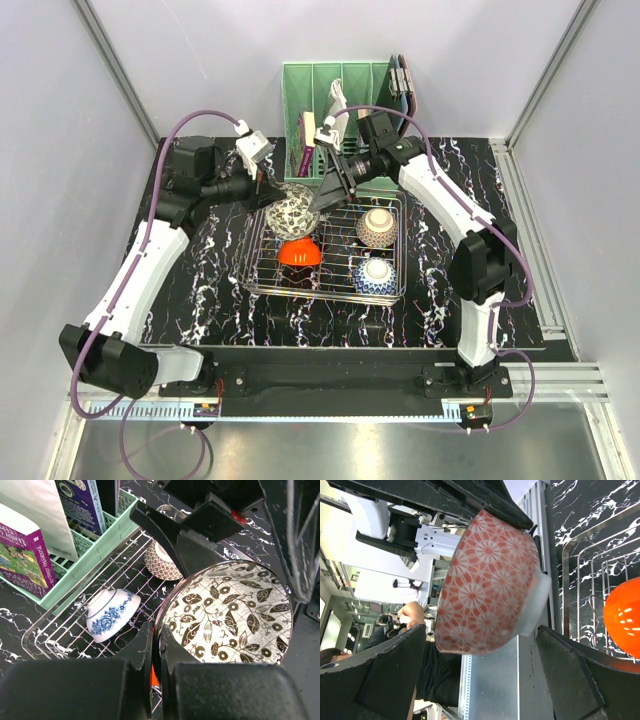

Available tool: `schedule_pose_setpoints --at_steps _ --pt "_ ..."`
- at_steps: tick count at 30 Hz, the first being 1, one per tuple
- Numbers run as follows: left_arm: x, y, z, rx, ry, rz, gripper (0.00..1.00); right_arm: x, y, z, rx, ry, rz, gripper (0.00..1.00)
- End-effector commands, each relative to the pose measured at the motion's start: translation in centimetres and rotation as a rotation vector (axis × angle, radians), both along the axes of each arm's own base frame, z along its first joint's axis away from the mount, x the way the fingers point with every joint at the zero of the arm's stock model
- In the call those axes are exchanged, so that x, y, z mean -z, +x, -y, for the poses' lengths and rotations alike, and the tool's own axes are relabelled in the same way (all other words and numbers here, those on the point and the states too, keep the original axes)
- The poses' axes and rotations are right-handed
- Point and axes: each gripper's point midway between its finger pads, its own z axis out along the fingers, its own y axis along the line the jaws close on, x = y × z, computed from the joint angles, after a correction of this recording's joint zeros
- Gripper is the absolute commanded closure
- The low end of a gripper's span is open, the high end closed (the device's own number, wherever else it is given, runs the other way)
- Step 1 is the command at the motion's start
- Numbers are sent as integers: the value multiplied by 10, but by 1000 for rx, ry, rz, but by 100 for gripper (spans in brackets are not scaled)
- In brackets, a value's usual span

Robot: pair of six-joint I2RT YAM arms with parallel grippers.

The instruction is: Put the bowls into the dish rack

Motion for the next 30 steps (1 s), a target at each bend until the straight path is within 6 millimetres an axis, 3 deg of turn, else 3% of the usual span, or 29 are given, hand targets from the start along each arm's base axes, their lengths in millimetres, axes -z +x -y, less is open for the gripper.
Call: schedule_pose_setpoints --at_steps 1,15,30 --pt "-32 -1 1 -17 -42 122 100 -10 -10 -11 -50 34 18 0" --pt "-27 -1 0 -38 -36 127 100 -18 -14 -13 -82 61 20 1" --pt "-23 0 -2 -65 -38 139 100 -32 -17 -13 -145 115 -7 24"
